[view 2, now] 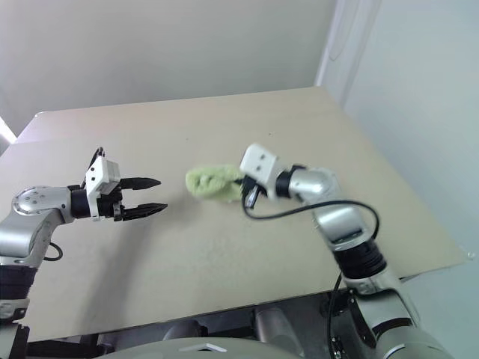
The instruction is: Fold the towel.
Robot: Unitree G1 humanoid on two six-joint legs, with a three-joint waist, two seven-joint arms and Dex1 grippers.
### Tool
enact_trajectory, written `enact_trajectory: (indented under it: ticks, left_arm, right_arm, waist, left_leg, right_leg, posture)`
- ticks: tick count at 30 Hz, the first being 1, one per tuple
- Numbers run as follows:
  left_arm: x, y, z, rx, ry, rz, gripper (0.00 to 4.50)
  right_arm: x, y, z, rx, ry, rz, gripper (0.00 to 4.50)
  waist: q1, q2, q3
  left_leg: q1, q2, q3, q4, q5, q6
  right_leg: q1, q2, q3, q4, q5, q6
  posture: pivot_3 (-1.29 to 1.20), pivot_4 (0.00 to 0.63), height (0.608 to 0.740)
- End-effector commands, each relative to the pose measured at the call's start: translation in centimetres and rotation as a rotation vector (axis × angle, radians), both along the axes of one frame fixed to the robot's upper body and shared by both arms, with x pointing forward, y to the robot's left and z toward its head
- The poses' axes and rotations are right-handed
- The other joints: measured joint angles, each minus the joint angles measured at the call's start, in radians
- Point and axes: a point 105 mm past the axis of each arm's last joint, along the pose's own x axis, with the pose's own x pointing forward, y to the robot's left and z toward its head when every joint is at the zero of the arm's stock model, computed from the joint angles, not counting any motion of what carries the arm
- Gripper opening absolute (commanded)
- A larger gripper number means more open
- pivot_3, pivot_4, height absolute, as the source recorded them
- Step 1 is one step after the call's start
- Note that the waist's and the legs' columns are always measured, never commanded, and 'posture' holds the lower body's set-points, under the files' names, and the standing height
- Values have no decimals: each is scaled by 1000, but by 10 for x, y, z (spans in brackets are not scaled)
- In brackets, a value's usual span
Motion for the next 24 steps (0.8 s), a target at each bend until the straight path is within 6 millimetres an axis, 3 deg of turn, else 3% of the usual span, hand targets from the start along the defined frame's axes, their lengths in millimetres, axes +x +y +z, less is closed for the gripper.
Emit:
enact_trajectory:
  ticks: [1,4,8,10,13,16,24]
  left_arm:
    - [5,-6,5,1,-35,-16,3490]
    - [9,-13,6,-18,-48,-30,3490]
    - [11,-17,4,-14,-56,-46,3490]
    - [12,-18,4,-15,-62,-50,3490]
    - [12,-19,4,-18,-67,-53,3490]
    - [11,-19,3,-10,-67,-58,3490]
    - [7,-21,12,-45,-43,-89,3490]
  right_arm:
    - [11,-33,34,47,-68,-107,29]
    - [32,-90,38,-28,-105,-314,29]
    - [28,-121,2,-226,-80,-359,29]
    - [20,-122,-23,-238,-22,-348,29]
    - [4,-107,-61,-217,70,-297,29]
    - [-11,-92,-85,-221,124,-247,29]
    - [-24,-93,-103,-249,201,-236,29]
  waist:
    - [1,0,0]
    - [4,0,1]
    - [0,0,1]
    - [-5,0,1]
    - [-5,-1,1]
    - [-3,1,2]
    - [1,0,1]
  left_leg:
    - [0,0,0,0,0,0]
    - [-1,0,1,0,0,0]
    - [-1,-1,1,-2,0,0]
    - [0,-1,2,-6,0,0]
    - [-1,0,3,-10,0,0]
    - [1,0,3,-13,0,0]
    - [2,0,3,-12,0,0]
  right_leg:
    - [0,0,0,0,0,0]
    - [0,-1,0,-2,0,0]
    - [1,-2,0,-5,0,0]
    - [0,0,1,-6,0,0]
    - [1,1,3,-6,0,1]
    - [1,1,3,-6,0,0]
    - [1,1,3,-7,0,0]
  posture:
    - [0,0,712]
    - [0,0,712]
    - [0,0,712]
    - [0,0,712]
    - [0,0,712]
    - [0,0,712]
    - [0,0,712]
